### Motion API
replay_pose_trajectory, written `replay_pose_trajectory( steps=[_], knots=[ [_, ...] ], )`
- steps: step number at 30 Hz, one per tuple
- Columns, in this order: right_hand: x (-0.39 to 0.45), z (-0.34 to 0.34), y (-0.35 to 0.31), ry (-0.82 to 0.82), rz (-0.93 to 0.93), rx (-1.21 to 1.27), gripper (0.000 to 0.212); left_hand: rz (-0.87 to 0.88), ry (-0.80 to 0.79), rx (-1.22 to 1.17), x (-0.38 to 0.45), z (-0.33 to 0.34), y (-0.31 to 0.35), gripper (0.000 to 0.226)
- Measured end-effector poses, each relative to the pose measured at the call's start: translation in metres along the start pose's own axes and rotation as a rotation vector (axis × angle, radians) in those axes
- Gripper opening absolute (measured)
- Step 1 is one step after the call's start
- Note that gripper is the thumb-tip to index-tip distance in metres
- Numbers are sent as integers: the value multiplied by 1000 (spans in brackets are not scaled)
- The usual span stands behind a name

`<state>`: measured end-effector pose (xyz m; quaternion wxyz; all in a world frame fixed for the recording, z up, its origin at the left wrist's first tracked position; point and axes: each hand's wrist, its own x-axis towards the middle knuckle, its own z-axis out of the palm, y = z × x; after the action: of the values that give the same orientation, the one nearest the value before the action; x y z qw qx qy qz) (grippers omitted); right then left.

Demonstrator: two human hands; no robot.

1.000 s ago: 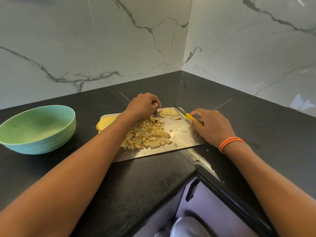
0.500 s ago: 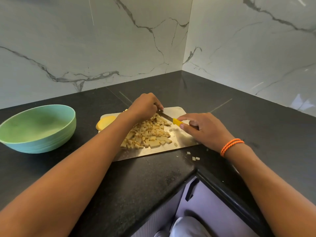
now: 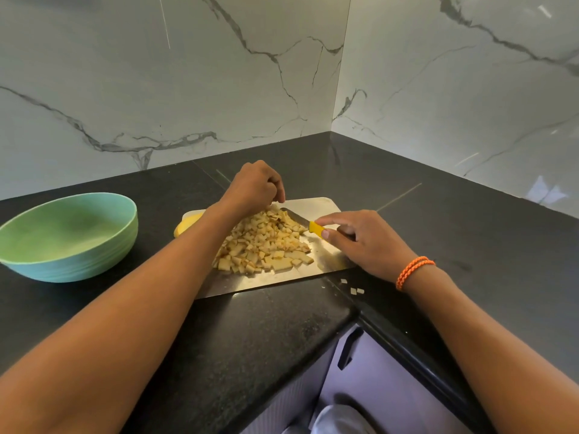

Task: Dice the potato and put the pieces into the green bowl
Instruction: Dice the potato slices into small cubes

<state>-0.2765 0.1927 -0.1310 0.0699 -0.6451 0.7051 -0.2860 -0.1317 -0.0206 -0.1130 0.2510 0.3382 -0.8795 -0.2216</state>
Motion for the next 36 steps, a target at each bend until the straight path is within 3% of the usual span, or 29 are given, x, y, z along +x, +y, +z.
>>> replay_pose_trajectory(
  steps=[9, 15, 23, 28, 36],
  knots=[
    [0, -3, 12, 55, 37, 272, 31, -10, -10, -188, 5, -20, -14, 39],
    [1, 0, 13, 65, 28, 300, 29, 154, -254, -244, 3, -23, -11, 7],
    [1, 0, 16, 101, 26, 326, 31, 202, -339, -172, 5, -33, -17, 11],
    [5, 8, 20, 160, 40, 240, 32, 117, -202, -171, 7, -52, -23, 7],
    [7, 13, 21, 193, 46, 150, 31, -263, -522, 282, -2, -116, -46, 15]
  ],
)
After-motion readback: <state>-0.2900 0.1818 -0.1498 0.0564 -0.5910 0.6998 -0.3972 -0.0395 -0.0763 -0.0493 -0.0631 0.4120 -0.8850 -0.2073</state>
